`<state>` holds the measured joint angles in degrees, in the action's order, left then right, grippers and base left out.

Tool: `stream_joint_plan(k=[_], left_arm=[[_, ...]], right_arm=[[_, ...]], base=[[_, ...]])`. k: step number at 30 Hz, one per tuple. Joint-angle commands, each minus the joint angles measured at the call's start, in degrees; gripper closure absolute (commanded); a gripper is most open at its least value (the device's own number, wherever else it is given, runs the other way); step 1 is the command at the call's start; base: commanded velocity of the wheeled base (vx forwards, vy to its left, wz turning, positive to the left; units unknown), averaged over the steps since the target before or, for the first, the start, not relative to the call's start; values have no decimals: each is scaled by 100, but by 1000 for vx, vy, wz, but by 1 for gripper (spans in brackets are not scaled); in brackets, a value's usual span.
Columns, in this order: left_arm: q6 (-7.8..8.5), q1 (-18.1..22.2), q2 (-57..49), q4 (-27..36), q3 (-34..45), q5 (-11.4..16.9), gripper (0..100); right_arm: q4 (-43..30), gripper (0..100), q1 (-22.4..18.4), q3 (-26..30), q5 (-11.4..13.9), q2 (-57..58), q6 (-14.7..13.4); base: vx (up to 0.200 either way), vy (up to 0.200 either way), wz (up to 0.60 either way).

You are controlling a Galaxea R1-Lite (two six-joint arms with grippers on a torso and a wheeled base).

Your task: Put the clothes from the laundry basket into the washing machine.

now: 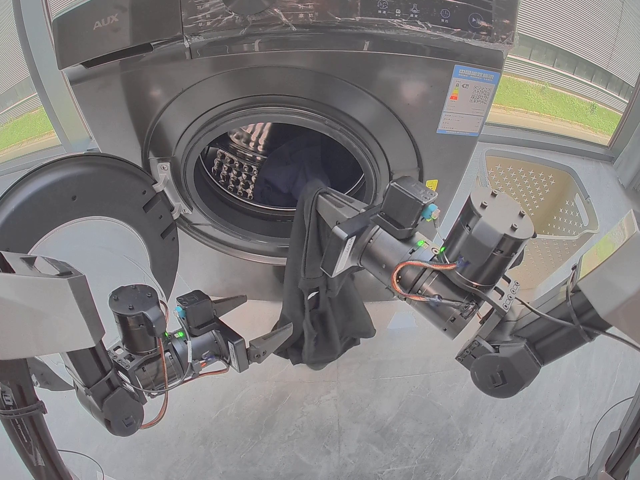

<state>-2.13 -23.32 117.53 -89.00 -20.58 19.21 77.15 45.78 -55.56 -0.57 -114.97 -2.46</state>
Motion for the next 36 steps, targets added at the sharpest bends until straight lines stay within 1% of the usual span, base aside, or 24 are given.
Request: stream_joint_plan(k=[1, 6, 7, 10, 12, 16, 18, 22, 29, 31, 33, 36], left_arm=[[2, -6, 341, -29, 63, 12, 0], [73, 12, 640, -29, 10, 12, 0], [117, 3, 771, -29, 1, 21, 0], [161, -67, 956, -38, -25, 30, 0], [205, -173, 1044, -38, -52, 56, 0], [240, -357, 1308, -29, -271, 100, 0], [240, -375, 1387, -29, -368, 100, 0], [240, -384, 1826, -29, -887, 100, 0], [231, -375, 2292, -29, -1625, 12, 0], [205, -357, 2433, -29, -1994, -128, 0], [161, -349, 2512, -29, -2275, -216, 0], [143, -349, 2617, -21, -2592, -304, 0]], right_arm=[[-16, 100, 2, -139, -4, 27, 0], [-51, 100, -16, -227, -92, 27, 0], [-60, 100, -25, -236, -101, 27, 0], [-69, 100, -51, -288, -118, 1, 0], [-78, 100, -60, -376, -171, -26, -9], [-87, 100, -51, -473, -180, -105, -9], [-87, 100, -42, -473, -180, -105, -9], [-87, 100, -34, -473, -180, -105, -9], [-87, 100, 37, -464, -180, -105, -9], [-87, 100, 45, -464, -180, -105, -9], [-78, 100, 45, -464, -180, -105, -9], [-78, 100, 54, -455, -180, -105, -9]], base=[[0, 0, 0], [0, 0, 0], [0, 0, 0], [0, 0, 0], [0, 0, 0], [0, 0, 0], [0, 0, 0], [0, 0, 0], [0, 0, 0], [0, 0, 0], [0, 0, 0], [0, 0, 0]])
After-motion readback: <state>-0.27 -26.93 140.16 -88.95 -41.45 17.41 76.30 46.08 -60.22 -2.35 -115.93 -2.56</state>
